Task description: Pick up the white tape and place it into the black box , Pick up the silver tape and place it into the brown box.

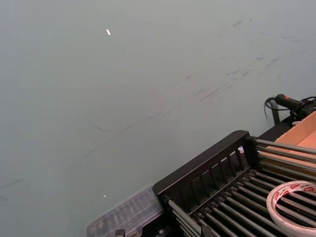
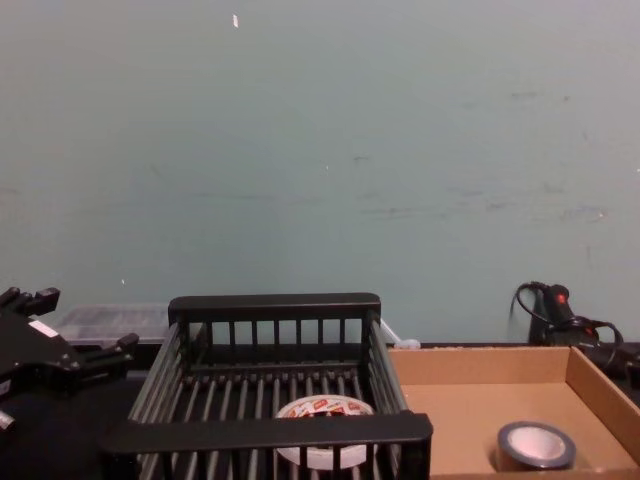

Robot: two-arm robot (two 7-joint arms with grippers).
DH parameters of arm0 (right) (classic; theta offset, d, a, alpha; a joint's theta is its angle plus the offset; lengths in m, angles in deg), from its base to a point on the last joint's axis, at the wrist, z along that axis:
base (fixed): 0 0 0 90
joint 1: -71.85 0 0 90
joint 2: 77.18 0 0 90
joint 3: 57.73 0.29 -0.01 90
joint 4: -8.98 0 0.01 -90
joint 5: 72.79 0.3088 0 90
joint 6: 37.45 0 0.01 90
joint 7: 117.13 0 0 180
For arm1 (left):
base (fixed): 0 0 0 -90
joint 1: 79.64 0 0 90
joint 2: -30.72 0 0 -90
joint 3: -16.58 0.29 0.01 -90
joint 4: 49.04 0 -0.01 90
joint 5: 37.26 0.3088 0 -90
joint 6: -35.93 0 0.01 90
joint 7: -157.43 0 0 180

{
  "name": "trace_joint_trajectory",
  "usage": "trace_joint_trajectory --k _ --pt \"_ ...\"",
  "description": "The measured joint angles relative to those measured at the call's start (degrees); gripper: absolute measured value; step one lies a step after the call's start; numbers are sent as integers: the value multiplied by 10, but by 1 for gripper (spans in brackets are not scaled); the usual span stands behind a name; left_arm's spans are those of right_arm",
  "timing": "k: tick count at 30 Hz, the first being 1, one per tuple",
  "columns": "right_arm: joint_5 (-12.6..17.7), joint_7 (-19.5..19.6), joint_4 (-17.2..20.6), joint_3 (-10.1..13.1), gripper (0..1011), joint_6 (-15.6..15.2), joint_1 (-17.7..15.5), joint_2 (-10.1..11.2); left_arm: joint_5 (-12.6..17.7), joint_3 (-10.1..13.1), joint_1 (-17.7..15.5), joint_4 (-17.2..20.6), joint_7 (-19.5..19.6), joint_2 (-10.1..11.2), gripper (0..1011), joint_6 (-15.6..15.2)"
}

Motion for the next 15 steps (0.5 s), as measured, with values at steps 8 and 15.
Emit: trace_joint_trajectory --k 8,15 --pt "0 -1 0 -2 1002 0 1 1 0 0 0 0 0 0 1001 0" --pt "0 -1 0 -3 1002 -1 2 1 0 0 0 0 0 0 1002 0"
